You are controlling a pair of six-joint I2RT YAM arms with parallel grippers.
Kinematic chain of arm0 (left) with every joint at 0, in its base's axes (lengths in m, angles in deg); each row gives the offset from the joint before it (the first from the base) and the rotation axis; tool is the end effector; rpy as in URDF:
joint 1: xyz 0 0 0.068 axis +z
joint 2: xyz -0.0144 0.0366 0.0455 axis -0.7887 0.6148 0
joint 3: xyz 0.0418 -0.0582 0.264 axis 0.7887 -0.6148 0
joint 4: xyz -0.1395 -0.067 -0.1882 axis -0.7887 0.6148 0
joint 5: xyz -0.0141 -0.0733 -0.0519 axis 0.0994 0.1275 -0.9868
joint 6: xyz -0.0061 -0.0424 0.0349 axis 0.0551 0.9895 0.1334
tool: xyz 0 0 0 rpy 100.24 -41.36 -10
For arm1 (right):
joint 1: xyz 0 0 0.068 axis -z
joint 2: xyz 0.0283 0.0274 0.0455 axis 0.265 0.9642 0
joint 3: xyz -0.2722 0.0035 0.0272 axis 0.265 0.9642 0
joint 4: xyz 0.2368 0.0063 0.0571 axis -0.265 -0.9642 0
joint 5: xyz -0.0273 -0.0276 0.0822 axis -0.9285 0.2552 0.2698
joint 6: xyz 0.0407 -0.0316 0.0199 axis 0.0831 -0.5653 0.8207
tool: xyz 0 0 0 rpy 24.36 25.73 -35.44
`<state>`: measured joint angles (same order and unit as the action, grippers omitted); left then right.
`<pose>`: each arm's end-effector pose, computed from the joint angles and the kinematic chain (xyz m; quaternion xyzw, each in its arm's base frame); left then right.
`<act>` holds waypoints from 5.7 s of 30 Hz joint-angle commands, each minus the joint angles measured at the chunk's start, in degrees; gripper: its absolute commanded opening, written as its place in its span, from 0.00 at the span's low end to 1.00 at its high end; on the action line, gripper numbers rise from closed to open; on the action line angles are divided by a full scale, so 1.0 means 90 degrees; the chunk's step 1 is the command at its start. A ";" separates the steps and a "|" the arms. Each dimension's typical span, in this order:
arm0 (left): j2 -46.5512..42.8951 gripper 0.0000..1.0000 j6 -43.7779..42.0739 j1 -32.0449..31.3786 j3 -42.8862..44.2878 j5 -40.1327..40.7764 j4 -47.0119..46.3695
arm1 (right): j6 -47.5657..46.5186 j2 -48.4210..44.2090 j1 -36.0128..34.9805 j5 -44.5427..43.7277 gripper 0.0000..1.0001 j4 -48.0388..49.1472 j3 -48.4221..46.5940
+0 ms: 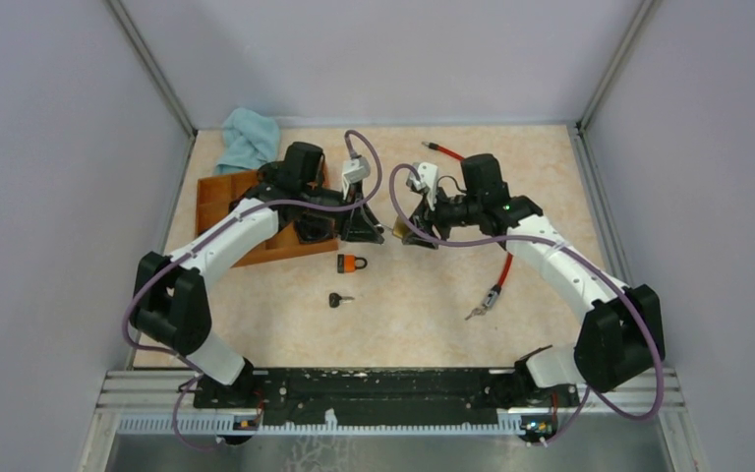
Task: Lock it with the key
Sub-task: Lock the lock.
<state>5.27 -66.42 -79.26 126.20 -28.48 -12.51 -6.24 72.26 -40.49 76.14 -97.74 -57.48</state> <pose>0.2777 -0.1803 0.3009 0.4799 0.6385 -0.5107 0.3182 0.2410 0.1423 0.3077 -0.5176 0.6724 0.3328 0.4114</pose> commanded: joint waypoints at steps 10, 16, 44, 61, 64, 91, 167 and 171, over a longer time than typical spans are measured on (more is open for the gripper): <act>0.0152 0.46 -0.0347 -0.0113 0.0206 0.0146 0.0525 | -0.0039 -0.0276 -0.0053 0.0363 0.00 0.0584 0.0064; 0.0194 0.41 -0.0459 -0.0114 0.0222 0.0252 0.0497 | -0.0088 -0.0275 -0.0050 0.0498 0.00 0.0546 0.0093; -0.0186 0.00 -0.0767 -0.0120 -0.0012 0.0045 0.0447 | 0.0033 -0.0295 -0.0045 0.0822 0.00 0.0643 0.0224; -0.0411 0.00 0.0533 0.0048 -0.0231 -0.0242 -0.0955 | 0.0283 -0.0539 -0.0050 0.0582 0.72 0.0846 0.0268; -0.0462 0.00 0.0614 0.0063 -0.0240 -0.0199 -0.1029 | 0.0293 -0.0624 -0.0050 0.0492 0.77 0.0843 0.0241; -0.1125 0.00 0.4560 0.0081 -0.1493 -0.0125 -0.5002 | 0.3006 -0.0993 0.0445 0.1447 0.49 0.3735 0.1126; -0.0898 0.00 0.3709 -0.0073 -0.1653 0.0041 -0.5458 | 0.5539 -0.0783 0.0633 0.2217 0.00 0.6921 0.2012; -0.0854 0.00 0.3682 -0.0158 -0.1650 0.0076 -0.5458 | 0.5563 -0.0766 0.0607 0.2232 0.00 0.6950 0.2017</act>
<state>-2.93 -32.28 -79.00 109.28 -28.41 -60.31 42.65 65.77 -34.33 94.76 -41.19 -38.37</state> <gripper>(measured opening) 0.027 0.224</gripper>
